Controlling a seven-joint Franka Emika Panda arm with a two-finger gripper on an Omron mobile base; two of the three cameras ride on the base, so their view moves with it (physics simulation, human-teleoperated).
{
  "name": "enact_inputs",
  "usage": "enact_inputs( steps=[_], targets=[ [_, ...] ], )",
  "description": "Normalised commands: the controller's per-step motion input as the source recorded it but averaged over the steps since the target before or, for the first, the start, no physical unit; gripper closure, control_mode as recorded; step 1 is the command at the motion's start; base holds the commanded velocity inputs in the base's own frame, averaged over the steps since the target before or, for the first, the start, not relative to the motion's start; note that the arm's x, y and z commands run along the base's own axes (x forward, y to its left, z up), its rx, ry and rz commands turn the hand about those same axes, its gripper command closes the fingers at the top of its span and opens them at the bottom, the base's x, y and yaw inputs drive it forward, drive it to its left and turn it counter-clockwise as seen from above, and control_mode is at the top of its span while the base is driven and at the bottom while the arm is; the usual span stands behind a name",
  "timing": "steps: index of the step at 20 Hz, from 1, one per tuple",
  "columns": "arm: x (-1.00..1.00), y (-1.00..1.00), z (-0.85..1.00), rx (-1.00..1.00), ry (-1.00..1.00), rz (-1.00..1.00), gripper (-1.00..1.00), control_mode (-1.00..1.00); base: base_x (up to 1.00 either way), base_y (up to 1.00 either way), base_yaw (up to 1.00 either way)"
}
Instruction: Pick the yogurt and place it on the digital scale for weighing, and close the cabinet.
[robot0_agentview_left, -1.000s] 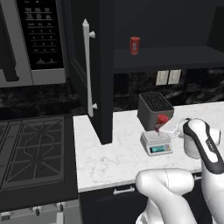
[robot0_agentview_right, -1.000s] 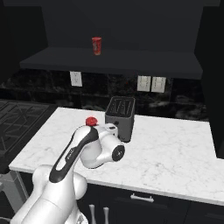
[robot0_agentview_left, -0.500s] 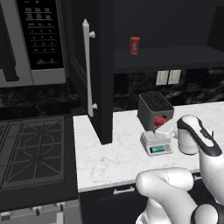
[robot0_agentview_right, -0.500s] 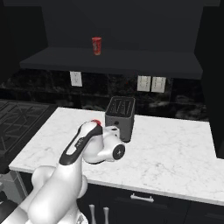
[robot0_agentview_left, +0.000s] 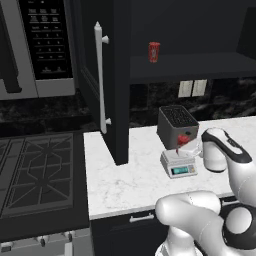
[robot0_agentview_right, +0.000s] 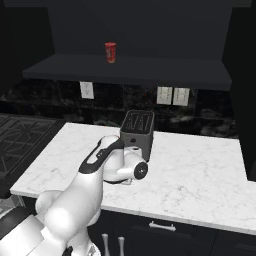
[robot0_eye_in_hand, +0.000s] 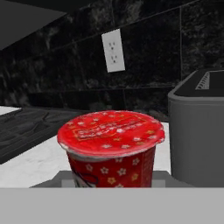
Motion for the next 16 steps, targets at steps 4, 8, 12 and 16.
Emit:
enact_inputs(
  steps=[4, 8, 12, 16],
  targets=[
    [0.08, -0.01, -0.28, 0.0, 0.0, 0.0, 1.0, -1.0, 0.0, 0.0, 0.0],
    [0.06, 0.0, -0.33, 0.0, 0.0, 0.0, 1.0, -1.0, 0.0, 0.0, 0.0],
    [0.07, 0.0, -0.35, 0.0, 0.0, 0.0, 1.0, -1.0, 0.0, 0.0, 0.0],
    [0.15, 0.0, -0.12, 0.0, 0.0, 0.0, 1.0, -1.0, 0.0, 0.0, 0.0]
  ],
)
